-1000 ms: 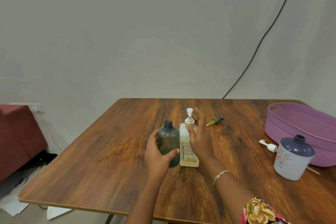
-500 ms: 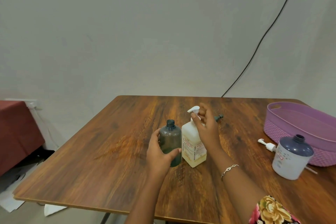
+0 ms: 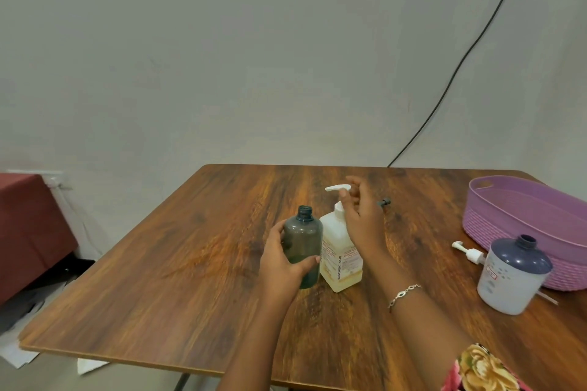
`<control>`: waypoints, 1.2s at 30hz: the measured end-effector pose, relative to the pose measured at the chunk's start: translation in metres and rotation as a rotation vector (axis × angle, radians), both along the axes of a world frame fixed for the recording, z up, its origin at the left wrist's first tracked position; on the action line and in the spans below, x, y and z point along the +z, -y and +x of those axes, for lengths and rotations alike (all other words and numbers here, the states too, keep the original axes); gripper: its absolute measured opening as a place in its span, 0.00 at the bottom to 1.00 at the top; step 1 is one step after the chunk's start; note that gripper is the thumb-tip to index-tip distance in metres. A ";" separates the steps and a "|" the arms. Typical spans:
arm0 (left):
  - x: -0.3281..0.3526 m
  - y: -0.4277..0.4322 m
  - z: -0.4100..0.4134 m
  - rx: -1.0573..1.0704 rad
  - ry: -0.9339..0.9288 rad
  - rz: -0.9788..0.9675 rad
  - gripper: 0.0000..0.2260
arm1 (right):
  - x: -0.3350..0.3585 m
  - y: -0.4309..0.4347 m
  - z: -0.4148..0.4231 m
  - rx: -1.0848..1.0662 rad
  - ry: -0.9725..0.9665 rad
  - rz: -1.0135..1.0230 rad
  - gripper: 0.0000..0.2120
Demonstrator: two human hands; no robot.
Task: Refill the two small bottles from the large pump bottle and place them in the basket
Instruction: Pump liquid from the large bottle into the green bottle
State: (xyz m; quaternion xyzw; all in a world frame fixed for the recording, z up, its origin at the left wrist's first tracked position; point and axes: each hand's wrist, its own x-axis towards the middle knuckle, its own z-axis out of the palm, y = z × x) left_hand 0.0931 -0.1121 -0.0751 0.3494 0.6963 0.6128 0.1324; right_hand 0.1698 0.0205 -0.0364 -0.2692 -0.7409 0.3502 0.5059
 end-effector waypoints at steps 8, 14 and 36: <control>0.012 -0.015 -0.006 -0.019 -0.033 -0.100 0.34 | 0.034 -0.006 0.028 0.001 0.189 0.380 0.13; 0.022 -0.021 -0.009 -0.042 -0.015 -0.098 0.35 | 0.055 -0.006 0.024 0.004 0.332 0.396 0.10; 0.047 -0.031 -0.016 -0.078 -0.069 -0.183 0.35 | 0.068 0.000 0.020 -0.023 0.554 0.406 0.12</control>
